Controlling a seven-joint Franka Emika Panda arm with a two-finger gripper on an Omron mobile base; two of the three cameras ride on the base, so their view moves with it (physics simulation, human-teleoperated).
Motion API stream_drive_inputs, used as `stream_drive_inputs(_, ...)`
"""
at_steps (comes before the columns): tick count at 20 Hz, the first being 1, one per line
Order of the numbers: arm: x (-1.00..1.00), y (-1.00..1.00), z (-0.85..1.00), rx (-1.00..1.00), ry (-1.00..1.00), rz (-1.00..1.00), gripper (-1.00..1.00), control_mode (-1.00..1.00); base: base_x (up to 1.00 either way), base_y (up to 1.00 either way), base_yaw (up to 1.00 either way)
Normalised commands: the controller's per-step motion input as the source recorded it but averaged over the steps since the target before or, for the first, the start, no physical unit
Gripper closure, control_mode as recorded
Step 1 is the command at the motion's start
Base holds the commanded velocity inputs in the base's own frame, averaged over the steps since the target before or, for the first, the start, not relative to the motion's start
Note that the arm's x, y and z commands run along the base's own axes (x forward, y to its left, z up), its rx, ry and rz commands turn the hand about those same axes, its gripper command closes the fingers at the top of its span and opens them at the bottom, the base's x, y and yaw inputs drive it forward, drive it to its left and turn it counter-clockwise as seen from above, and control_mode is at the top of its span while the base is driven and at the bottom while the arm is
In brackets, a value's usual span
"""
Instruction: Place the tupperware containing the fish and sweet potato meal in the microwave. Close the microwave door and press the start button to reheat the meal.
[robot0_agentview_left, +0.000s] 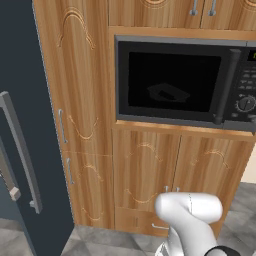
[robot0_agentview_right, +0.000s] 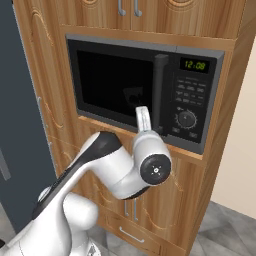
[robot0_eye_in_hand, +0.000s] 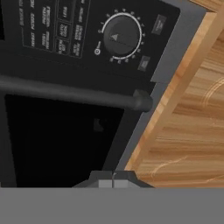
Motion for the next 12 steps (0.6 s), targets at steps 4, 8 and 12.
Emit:
stream_drive_inputs(4,0.30,-0.14,-0.32,0.03,0.01,0.00,1.00,-1.00,0.00,0.00,0.00)
stream_drive_inputs(8,0.34,-0.18,-0.29,0.00,0.01,0.00,1.00,-1.00,0.00,0.00,0.00)
stream_drive_inputs(12,0.29,-0.17,-0.17,0.00,0.00,-0.02,1.00,-1.00,0.00,0.00,0.00)
